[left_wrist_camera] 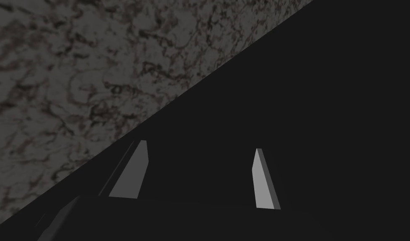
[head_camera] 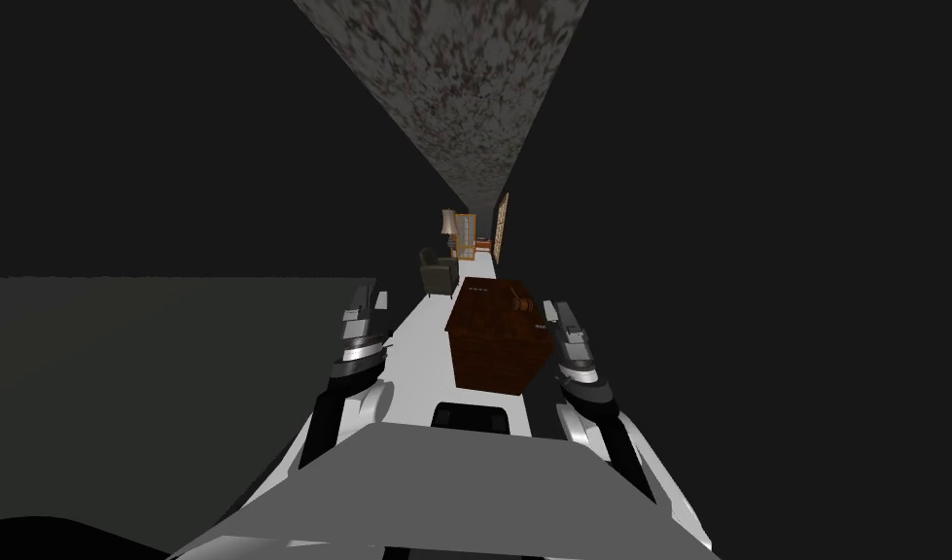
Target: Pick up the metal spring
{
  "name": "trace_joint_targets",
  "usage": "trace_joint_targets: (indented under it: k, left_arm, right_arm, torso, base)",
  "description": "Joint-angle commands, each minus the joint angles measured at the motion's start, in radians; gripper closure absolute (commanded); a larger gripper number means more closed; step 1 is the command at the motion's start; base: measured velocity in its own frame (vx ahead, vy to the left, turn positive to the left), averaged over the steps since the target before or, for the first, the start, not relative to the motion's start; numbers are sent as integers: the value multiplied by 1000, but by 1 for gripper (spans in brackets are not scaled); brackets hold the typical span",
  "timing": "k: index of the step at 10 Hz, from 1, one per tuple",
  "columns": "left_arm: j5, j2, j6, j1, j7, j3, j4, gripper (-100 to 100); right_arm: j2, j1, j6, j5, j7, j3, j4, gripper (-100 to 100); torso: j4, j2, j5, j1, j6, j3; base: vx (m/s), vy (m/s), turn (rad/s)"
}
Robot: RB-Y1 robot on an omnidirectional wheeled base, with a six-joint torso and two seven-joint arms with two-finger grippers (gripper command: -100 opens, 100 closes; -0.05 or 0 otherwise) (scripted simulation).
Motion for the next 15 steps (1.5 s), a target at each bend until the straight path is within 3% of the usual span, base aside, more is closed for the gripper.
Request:
trace_joint_targets:
  k: [1, 3, 4, 13, 15]
  left_arm:
    - [0, 0, 0, 0, 0, 0, 0, 0]
    - [0, 0, 0, 0, 0, 0, 0, 0]
    - [0, 0, 0, 0, 0, 0, 0, 0]
    - [0, 0, 0, 0, 0, 0, 0, 0]
    - [0, 0, 0, 0, 0, 0, 0, 0]
  right_arm:
    - [-3, 0, -3, 0, -2, -1, 2, -100]
    - [-3, 0, -3, 0, -2, -1, 2, -100]
    - [-35, -6, -5, 22, -9, 17, 30, -100]
    - [-35, -6, -5, 22, -9, 17, 30, -100]
    - [-103, 13, -1, 47, -12, -8, 63, -100]
  torso:
    - [0, 0, 0, 0, 0, 0]
    - [-1, -2, 0, 0, 0, -1]
    - [-1, -3, 0, 0, 0, -2]
    - [-1, -2, 0, -1, 0, -1]
    - [-1, -2, 0, -1, 0, -2]
  base:
    - [0, 0, 0]
    - [3, 2, 10]
    - [-43, 20, 102]
    - [-7, 2, 2]
    - [7, 7, 154]
